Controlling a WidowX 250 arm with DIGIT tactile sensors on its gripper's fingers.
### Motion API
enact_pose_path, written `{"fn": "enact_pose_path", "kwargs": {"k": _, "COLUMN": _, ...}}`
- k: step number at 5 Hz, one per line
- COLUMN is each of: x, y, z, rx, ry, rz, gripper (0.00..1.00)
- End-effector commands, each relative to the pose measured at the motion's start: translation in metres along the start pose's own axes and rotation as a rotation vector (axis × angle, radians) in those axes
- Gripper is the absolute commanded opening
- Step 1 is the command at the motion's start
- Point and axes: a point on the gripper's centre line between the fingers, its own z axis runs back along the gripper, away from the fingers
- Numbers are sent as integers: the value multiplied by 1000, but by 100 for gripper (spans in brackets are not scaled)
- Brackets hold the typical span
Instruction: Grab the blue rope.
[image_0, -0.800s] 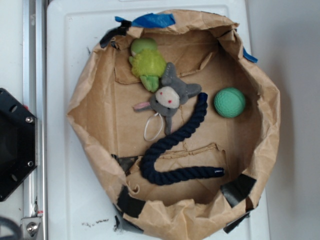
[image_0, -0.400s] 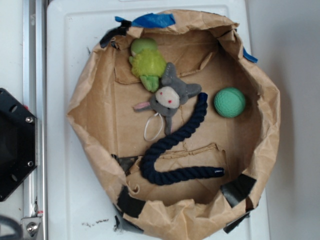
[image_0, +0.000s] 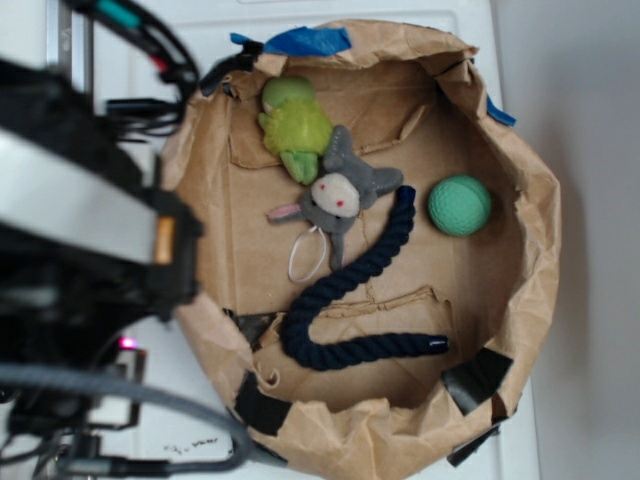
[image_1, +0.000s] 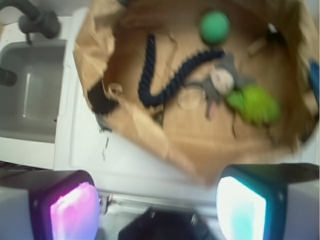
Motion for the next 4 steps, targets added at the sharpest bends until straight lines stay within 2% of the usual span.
{"fn": "enact_pose_path", "kwargs": {"k": 1, "x": 53, "y": 27, "z": -19, "rx": -29, "ry": -62, "rz": 14, "gripper": 100}}
{"fn": "enact_pose_path", "kwargs": {"k": 3, "x": 66, "y": 53, "z": -72, "rx": -42, "ry": -62, "rz": 29, "gripper": 100}}
{"fn": "enact_pose_path", "kwargs": {"k": 4, "x": 72, "y": 56, "z": -97, "rx": -3, "ry": -66, "rz": 32, "gripper": 100}}
